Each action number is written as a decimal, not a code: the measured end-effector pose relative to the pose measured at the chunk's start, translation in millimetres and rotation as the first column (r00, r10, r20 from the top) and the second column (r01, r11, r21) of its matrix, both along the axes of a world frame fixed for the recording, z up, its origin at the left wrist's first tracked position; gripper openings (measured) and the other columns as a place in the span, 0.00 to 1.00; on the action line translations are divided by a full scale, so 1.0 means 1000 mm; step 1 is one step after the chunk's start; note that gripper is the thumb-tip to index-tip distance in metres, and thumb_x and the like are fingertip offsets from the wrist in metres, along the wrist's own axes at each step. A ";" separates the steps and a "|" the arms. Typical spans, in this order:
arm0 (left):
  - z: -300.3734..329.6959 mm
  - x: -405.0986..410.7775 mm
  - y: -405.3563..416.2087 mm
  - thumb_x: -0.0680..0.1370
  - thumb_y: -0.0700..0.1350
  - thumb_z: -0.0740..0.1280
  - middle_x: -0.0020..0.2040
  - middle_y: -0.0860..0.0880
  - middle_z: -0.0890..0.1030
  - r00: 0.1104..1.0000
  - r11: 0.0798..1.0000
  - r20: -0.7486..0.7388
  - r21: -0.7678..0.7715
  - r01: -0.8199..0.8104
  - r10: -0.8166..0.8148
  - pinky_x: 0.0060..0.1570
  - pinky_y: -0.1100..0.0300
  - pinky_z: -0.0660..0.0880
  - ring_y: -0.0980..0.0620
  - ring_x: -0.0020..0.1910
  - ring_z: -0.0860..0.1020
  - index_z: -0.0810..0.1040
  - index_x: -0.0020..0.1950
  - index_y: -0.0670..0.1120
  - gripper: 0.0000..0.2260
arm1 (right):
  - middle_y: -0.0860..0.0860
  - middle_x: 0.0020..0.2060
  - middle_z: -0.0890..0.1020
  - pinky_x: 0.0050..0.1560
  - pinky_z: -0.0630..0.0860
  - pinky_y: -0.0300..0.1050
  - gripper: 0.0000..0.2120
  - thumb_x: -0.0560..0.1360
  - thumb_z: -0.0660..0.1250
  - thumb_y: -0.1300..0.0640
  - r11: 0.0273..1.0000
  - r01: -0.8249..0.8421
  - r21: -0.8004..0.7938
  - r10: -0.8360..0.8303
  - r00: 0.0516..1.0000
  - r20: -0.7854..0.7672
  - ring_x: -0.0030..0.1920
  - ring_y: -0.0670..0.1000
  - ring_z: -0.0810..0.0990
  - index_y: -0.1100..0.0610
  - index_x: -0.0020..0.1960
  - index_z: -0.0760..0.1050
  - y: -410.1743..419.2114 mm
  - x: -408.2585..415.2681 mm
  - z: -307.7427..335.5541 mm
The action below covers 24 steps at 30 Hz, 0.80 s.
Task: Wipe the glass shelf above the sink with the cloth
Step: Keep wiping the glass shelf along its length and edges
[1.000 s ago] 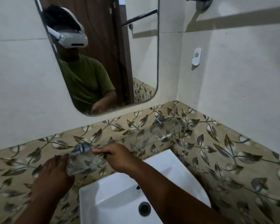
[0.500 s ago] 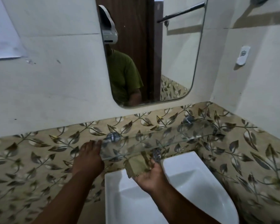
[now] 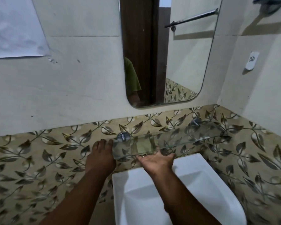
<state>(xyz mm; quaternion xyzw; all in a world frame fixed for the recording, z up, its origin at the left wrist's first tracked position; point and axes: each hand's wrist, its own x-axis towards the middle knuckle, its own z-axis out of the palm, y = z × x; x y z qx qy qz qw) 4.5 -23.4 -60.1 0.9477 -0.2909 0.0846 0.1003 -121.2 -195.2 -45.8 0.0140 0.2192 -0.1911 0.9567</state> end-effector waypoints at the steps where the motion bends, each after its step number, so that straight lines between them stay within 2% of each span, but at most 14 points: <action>1: -0.001 0.000 0.000 0.69 0.49 0.65 0.75 0.44 0.67 1.000 1.000 0.004 0.003 0.005 -0.005 0.67 0.46 0.72 0.41 0.75 0.63 0.60 0.79 0.50 0.37 | 0.60 0.83 0.43 0.77 0.40 0.71 0.46 0.72 0.40 0.20 0.999 0.039 0.003 -0.038 0.999 -0.015 0.82 0.64 0.42 0.42 0.83 0.49 -0.007 -0.004 0.001; 3: -0.002 0.002 0.001 0.70 0.50 0.64 0.75 0.45 0.67 1.000 1.000 0.009 0.001 0.014 -0.014 0.66 0.46 0.72 0.42 0.75 0.63 0.59 0.79 0.50 0.37 | 0.59 0.83 0.46 0.77 0.40 0.72 0.46 0.72 0.41 0.20 0.996 0.090 -0.010 -0.090 0.995 -0.030 0.83 0.63 0.43 0.43 0.83 0.50 -0.017 -0.003 0.003; 6: -0.005 0.005 0.003 0.70 0.50 0.64 0.75 0.45 0.66 1.000 1.000 0.011 -0.012 0.016 -0.016 0.66 0.46 0.72 0.41 0.75 0.62 0.59 0.79 0.50 0.36 | 0.59 0.83 0.48 0.74 0.45 0.77 0.48 0.71 0.41 0.19 0.993 0.114 -0.027 -0.113 0.993 0.014 0.82 0.65 0.46 0.44 0.82 0.56 -0.016 0.012 0.009; 9: -0.006 0.007 0.003 0.69 0.50 0.65 0.74 0.44 0.67 0.999 1.000 0.025 0.000 0.025 -0.025 0.66 0.46 0.72 0.41 0.74 0.63 0.60 0.78 0.50 0.37 | 0.62 0.83 0.47 0.72 0.48 0.79 0.51 0.68 0.40 0.16 0.997 0.068 -0.032 -0.066 0.996 0.053 0.81 0.68 0.46 0.44 0.82 0.58 -0.005 0.015 0.012; 13: -0.009 0.009 0.002 0.67 0.51 0.65 0.71 0.43 0.70 0.998 0.999 0.056 0.022 0.028 -0.029 0.65 0.47 0.73 0.40 0.71 0.67 0.63 0.78 0.49 0.38 | 0.62 0.83 0.46 0.75 0.42 0.77 0.51 0.68 0.42 0.16 0.996 -0.013 -0.087 0.014 1.000 0.018 0.82 0.67 0.44 0.43 0.83 0.54 -0.030 -0.013 0.002; 16: -0.009 0.009 0.005 0.67 0.53 0.65 0.70 0.42 0.73 0.997 1.000 0.078 0.024 0.012 -0.014 0.65 0.46 0.73 0.40 0.70 0.69 0.64 0.77 0.49 0.38 | 0.63 0.83 0.44 0.75 0.39 0.77 0.53 0.67 0.44 0.16 0.998 0.031 -0.061 -0.031 1.000 0.008 0.82 0.66 0.41 0.45 0.83 0.52 -0.070 -0.030 0.003; 21: -0.009 0.005 0.004 0.64 0.54 0.75 0.70 0.40 0.75 0.996 0.999 0.086 0.046 -0.028 0.024 0.67 0.43 0.72 0.38 0.69 0.72 0.67 0.77 0.48 0.42 | 0.60 0.83 0.50 0.77 0.39 0.74 0.50 0.70 0.44 0.19 0.999 0.042 -0.024 -0.042 0.999 -0.004 0.83 0.62 0.47 0.48 0.83 0.55 -0.104 -0.021 0.012; 24: -0.007 0.006 -0.002 0.62 0.55 0.75 0.68 0.38 0.76 0.995 0.998 0.097 0.052 -0.032 0.027 0.66 0.41 0.72 0.35 0.68 0.73 0.69 0.76 0.47 0.43 | 0.60 0.83 0.50 0.79 0.39 0.69 0.51 0.71 0.44 0.20 1.000 -0.013 -0.006 0.013 1.000 -0.014 0.83 0.61 0.47 0.51 0.84 0.53 -0.111 -0.024 0.014</action>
